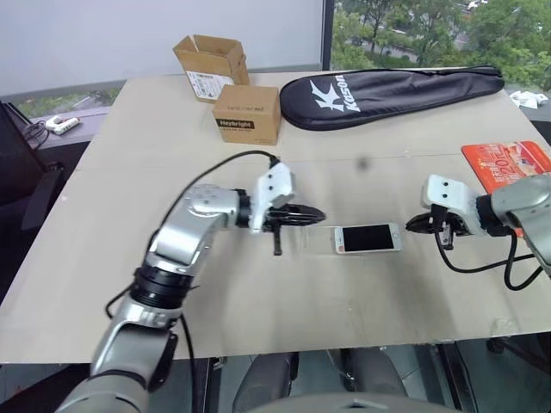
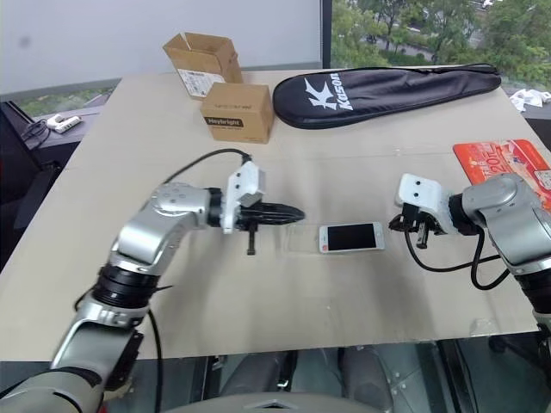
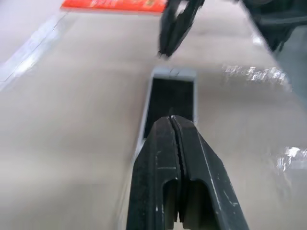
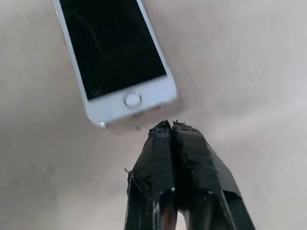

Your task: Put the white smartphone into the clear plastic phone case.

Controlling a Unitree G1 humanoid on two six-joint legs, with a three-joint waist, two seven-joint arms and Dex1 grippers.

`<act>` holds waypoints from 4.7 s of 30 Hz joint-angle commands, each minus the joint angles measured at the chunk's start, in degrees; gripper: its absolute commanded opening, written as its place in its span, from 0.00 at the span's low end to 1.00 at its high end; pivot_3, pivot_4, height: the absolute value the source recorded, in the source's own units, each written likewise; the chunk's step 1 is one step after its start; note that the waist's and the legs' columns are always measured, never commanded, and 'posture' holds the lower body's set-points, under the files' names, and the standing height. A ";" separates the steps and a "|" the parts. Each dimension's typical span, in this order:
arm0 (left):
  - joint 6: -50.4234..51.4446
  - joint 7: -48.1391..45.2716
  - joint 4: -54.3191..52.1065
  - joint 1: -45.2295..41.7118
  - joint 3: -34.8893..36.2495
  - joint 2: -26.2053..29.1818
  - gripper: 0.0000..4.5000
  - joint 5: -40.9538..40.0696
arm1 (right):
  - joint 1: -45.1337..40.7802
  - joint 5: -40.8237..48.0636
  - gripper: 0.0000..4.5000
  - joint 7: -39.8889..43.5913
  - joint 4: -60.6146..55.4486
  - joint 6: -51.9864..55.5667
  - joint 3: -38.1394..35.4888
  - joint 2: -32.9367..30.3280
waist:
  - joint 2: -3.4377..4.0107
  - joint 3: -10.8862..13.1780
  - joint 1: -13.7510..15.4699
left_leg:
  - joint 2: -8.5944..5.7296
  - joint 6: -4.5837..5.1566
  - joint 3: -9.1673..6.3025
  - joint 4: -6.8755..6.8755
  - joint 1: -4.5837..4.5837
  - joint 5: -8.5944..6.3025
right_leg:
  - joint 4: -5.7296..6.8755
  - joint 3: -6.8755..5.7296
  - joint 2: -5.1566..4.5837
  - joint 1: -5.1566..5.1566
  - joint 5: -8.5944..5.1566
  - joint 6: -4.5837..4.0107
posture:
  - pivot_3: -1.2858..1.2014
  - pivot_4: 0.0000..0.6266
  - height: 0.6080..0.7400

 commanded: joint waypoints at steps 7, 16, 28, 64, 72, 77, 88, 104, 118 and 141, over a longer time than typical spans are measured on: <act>-5.43 -0.12 6.24 4.74 -1.76 3.05 0.00 4.92 | -0.55 -4.85 0.01 0.23 -1.30 -1.88 2.76 -2.22 | 0.00 0.02 0.56 | -0.02 0.01 -0.03 -0.03 -0.06 0.00 | -0.09 -0.05 -0.01 -0.01 0.00 0.00 | 0.52 0.24 1.00; -5.25 -0.39 7.62 3.36 -5.81 -0.98 0.00 6.59 | -0.40 -4.81 0.01 0.32 -3.00 -0.41 3.25 -2.13 | 0.00 0.01 0.19 | 0.02 0.00 -0.04 -0.03 -0.09 -0.01 | -0.10 -0.04 -0.07 -0.03 0.00 -0.01 | 0.52 0.24 1.00; -6.76 1.03 9.28 0.99 -8.60 -7.61 0.00 8.38 | -1.17 -4.79 0.01 0.24 -7.96 2.48 6.00 0.50 | 0.00 0.01 0.77 | -0.01 0.00 -0.04 0.02 -0.10 0.00 | -0.09 -0.06 -0.03 -0.02 0.01 0.00 | 0.52 0.24 1.00; 2.72 2.04 0.70 2.81 0.29 -8.01 0.00 -3.78 | 21.06 13.56 0.01 -23.62 -20.93 3.11 -24.91 25.74 | -0.13 -0.07 1.24 | 0.02 -0.03 -0.12 -0.02 -0.13 -0.02 | -0.01 -0.02 -0.07 -0.11 0.01 -0.01 | 0.52 0.24 1.00; 0.32 1.90 2.89 2.37 -3.67 -9.38 0.00 -1.77 | 27.18 14.55 0.01 -27.03 -17.42 -3.89 -22.36 30.86 | -0.04 -0.03 0.79 | 0.03 0.20 0.25 0.00 0.17 -0.16 | 0.31 0.30 0.06 -0.08 0.00 -0.01 | 0.52 0.24 1.00; -1.71 2.77 3.82 3.09 -7.96 -11.24 0.00 1.00 | 28.70 14.72 0.01 -27.54 -13.91 -6.80 -20.18 31.57 | -0.05 -0.04 0.38 | 0.02 0.03 0.26 0.01 0.22 -0.05 | 0.31 0.30 0.15 -0.01 0.00 -0.01 | 0.52 0.24 1.00; -8.46 7.16 10.96 5.00 -11.06 -11.99 0.00 8.17 | 31.27 10.87 0.01 -27.60 -7.36 -7.26 -13.84 26.70 | -0.12 -0.22 0.26 | 0.03 0.22 0.23 0.01 0.37 -0.17 | 0.29 0.26 0.15 0.17 -0.01 0.01 | 0.52 0.24 1.00; -9.85 11.04 9.87 7.81 -10.92 -12.76 0.00 9.74 | 25.72 10.51 0.01 -30.98 0.45 15.15 -5.80 21.36 | -0.80 -2.48 1.18 | 0.11 0.32 -0.22 -0.07 1.43 -0.25 | -0.48 -0.20 0.03 1.64 -0.36 0.11 | 0.52 0.24 1.00; -10.18 10.74 10.69 7.21 -11.33 -13.37 0.00 9.91 | 31.86 10.69 0.01 -22.30 -4.65 1.14 -3.75 13.98 | -0.72 -2.66 2.13 | 0.08 0.35 -0.41 -0.18 1.34 -0.41 | -0.60 -0.37 -0.06 1.64 -0.52 0.33 | 0.52 0.24 1.00; -12.22 10.62 8.40 7.99 -5.20 -14.57 0.00 4.83 | 30.84 19.01 0.01 -24.36 -8.30 0.39 -13.97 20.06 | -0.51 -1.92 1.67 | 0.10 0.07 -0.49 -0.16 1.13 -0.57 | -0.67 -0.21 -0.14 1.55 -0.54 0.32 | 0.52 0.24 1.00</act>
